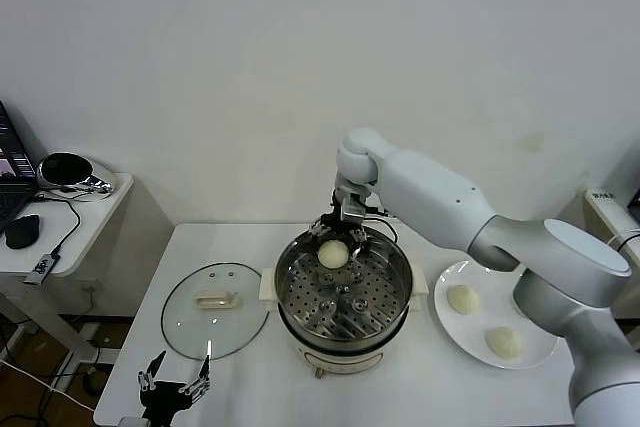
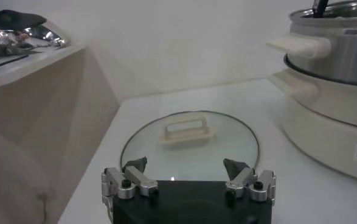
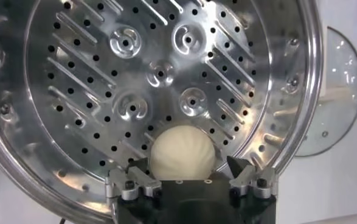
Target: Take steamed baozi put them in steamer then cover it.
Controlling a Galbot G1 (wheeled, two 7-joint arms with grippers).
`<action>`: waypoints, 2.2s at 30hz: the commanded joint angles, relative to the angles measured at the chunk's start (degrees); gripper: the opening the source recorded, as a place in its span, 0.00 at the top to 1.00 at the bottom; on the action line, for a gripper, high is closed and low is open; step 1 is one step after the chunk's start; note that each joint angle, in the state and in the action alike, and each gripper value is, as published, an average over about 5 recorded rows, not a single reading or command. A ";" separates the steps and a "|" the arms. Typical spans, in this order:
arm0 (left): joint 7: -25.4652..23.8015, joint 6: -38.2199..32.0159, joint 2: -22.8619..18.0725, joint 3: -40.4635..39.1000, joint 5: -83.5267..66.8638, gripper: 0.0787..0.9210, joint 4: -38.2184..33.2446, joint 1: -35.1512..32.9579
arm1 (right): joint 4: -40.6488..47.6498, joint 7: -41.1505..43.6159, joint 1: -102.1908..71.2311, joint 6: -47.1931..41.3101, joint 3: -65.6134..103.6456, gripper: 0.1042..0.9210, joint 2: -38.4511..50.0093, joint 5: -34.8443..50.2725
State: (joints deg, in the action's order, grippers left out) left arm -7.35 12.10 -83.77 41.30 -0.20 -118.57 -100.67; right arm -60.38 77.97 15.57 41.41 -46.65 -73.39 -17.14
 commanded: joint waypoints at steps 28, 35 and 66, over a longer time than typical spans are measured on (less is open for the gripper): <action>-1.11 1.13 2.50 -0.39 -1.57 0.12 -2.46 -0.43 | -25.91 -2.92 -7.93 -63.59 7.66 0.12 44.18 15.37; -1.05 1.27 1.93 -0.02 -1.47 0.12 -1.02 0.26 | -23.21 -4.99 -16.71 -62.36 12.02 0.12 42.64 11.18; -1.26 2.04 1.77 0.10 -1.83 0.12 1.22 2.00 | -11.04 -12.81 -23.99 -60.35 13.18 0.12 32.86 2.01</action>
State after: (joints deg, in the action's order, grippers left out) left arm -8.59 14.19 -81.95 41.42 -2.07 -117.61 -98.80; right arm -72.80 66.03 -6.93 -18.81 -33.88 -39.86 -13.90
